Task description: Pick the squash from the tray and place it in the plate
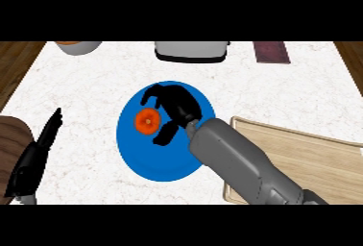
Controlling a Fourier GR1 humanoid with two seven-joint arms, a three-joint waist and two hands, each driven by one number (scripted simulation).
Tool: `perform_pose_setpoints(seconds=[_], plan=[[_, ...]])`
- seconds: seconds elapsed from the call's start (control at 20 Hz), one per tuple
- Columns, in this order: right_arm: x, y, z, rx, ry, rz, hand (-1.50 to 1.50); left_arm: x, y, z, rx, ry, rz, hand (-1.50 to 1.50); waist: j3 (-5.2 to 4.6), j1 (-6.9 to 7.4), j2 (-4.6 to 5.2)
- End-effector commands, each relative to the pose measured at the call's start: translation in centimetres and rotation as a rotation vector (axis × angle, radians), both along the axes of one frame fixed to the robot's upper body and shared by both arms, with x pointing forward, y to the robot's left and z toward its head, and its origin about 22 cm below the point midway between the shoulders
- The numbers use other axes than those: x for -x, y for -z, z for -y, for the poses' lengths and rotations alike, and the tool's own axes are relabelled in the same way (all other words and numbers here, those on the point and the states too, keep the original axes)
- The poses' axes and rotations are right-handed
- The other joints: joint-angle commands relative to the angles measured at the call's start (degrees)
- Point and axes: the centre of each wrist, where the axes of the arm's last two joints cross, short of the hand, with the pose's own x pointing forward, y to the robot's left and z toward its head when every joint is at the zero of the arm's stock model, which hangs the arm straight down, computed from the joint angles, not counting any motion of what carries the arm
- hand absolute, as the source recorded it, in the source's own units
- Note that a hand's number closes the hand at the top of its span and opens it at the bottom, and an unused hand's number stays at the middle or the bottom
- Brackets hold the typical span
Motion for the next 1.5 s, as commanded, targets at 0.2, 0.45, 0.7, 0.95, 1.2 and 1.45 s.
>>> perform_pose_setpoints(seconds=[0.2,0.45,0.7,0.95,1.2,1.45], plan=[[-0.4,0.3,0.0,-0.223,0.058,0.008,-1.5,0.0,-0.7,-0.1,0.007,-0.004,-0.018,0.0,0.05,-0.42,-0.11],[-2.4,-2.0,1.1,-0.431,0.23,0.035,-1.5,-0.3,-0.8,-0.5,0.004,-0.016,-0.004,0.0,0.05,-1.12,-0.19],[-4.1,-0.3,7.4,-0.553,0.307,-0.011,-1.5,-0.4,0.3,-0.2,0.004,-0.048,-0.007,0.0,0.05,-2.75,-0.24],[-5.8,0.0,12.9,-0.741,0.283,-0.02,-1.5,-1.3,-0.8,-1.2,-0.007,-0.045,-0.008,0.0,0.07,-2.43,-0.05],[-5.9,2.1,19.3,-0.753,0.238,0.026,-1.5,0.2,-0.3,-3.2,0.0,-0.039,0.011,0.0,0.03,-2.27,-0.2],[-7.7,2.0,23.8,-0.712,0.21,0.053,-1.5,-0.1,0.7,0.1,0.007,-0.03,0.001,0.0,0.07,-1.16,0.12]])
